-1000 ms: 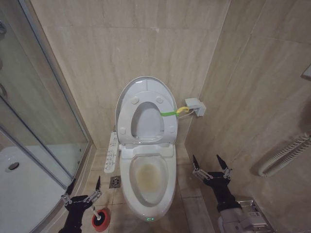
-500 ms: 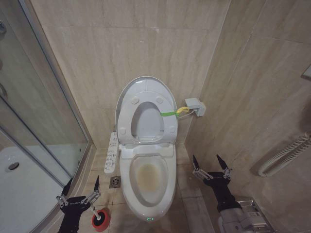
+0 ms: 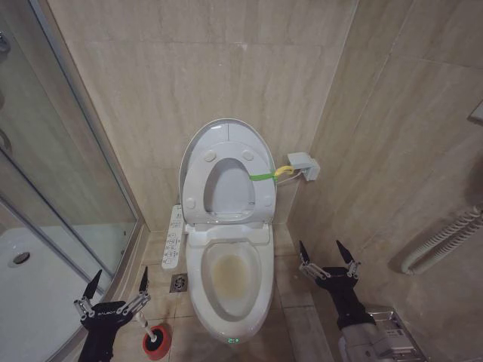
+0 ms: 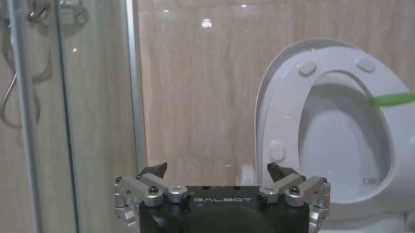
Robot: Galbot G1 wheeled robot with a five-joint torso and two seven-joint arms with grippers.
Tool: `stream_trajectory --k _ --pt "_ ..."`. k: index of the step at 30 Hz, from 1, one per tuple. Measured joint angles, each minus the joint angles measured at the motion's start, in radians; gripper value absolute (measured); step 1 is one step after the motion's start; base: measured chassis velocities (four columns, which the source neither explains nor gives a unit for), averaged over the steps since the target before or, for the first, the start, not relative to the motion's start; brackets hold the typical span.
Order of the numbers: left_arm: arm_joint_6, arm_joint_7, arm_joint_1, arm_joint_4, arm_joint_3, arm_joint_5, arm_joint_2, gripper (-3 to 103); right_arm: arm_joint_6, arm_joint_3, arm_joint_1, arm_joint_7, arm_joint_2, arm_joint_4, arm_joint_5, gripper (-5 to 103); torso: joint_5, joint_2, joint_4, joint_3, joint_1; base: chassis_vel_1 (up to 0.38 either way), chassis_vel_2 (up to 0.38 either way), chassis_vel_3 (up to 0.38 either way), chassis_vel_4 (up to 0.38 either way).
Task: Open the toilet lid, clean the toilet bowl with a toilet brush, close the toilet lid, and flush.
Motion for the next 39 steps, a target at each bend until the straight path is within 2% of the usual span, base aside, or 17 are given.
stream_trajectory --k 6,13,16,26,39 --pt "-0.002 -0.029 0.031 -0.014 0.043 0.015 -0.028 100 0.0 0.0 0.0 0.0 0.0 0.0 0.0 100 0.0 0.0 0.0002 0.0 0.0 0.0 0.0 0.0 0.0" --pt "0.0 -0.033 0.068 -0.048 -0.011 0.017 -0.015 100 0.0 0.0 0.0 0.0 0.0 0.0 0.0 100 0.0 0.0 0.0001 0.0 0.0 0.0 0.0 0.0 0.0" --pt "0.006 -0.024 0.079 -0.071 -0.038 0.016 -0.012 100 0.0 0.0 0.0 0.0 0.0 0.0 0.0 100 0.0 0.0 0.0001 0.0 0.0 0.0 0.0 0.0 0.0" --pt "-0.013 0.006 0.099 -0.095 -0.023 0.03 -0.018 100 0.0 0.0 0.0 0.0 0.0 0.0 0.0 100 0.0 0.0 0.0001 0.0 0.0 0.0 0.0 0.0 0.0" --pt "-0.022 0.008 0.1 -0.096 -0.024 0.032 -0.019 100 0.0 0.0 0.0 0.0 0.0 0.0 0.0 100 -0.0001 0.0 0.0001 0.0 0.0 0.0 0.0 0.0 0.0"
